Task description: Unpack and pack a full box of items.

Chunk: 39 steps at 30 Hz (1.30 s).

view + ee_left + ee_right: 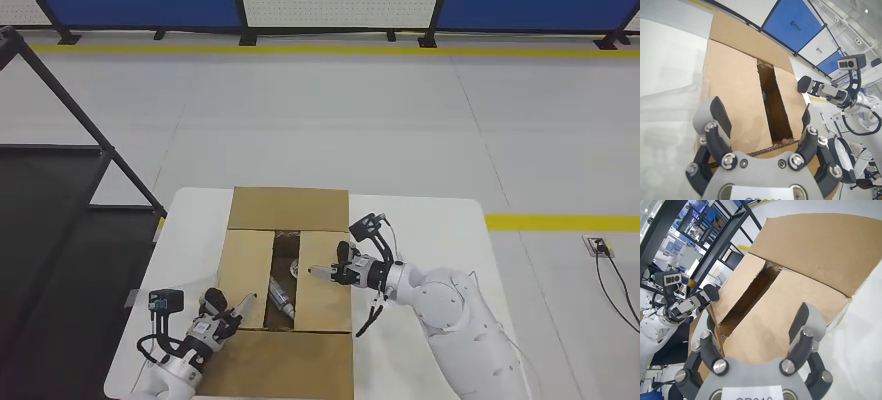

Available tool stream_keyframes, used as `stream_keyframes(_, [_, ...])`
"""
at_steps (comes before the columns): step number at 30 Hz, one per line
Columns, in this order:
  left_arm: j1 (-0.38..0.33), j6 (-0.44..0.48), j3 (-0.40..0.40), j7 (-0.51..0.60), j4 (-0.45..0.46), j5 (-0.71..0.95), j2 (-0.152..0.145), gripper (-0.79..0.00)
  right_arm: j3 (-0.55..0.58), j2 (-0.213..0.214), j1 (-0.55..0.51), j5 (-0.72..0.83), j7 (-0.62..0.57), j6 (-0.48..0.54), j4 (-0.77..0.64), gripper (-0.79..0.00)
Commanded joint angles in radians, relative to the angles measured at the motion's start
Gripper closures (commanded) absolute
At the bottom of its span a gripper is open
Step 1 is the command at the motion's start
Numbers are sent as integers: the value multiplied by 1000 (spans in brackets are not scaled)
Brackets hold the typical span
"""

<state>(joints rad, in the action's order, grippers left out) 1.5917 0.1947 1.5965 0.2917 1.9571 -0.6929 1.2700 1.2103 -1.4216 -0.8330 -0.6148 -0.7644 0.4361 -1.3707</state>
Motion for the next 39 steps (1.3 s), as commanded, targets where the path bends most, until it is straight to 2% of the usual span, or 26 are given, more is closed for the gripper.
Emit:
stream_keyframes(1, [2, -2, 3, -1, 0, 6, -1, -785, 0, 0, -1, 1, 1, 1, 0, -785])
stream_keyframes(13, [-5, -12, -12, -3, -10, 3, -4, -785, -21, 3, -22, -30, 44, -6, -21, -785])
stream_keyframes(27, [-17, -26, -29, -5, -24, -6, -8, -785, -85, 4, 18, -108, 45, -83, -7, -785])
stream_keyframes(33, [-18, -30, -25, -8, -20, 8, -9, -785, -80, 8, 3, -34, 49, -36, -32, -785])
stream_keyframes(39, [-15, -30, -24, -12, -16, 16, -11, -785, -89, 15, 0, 25, -20, 9, -42, -785])
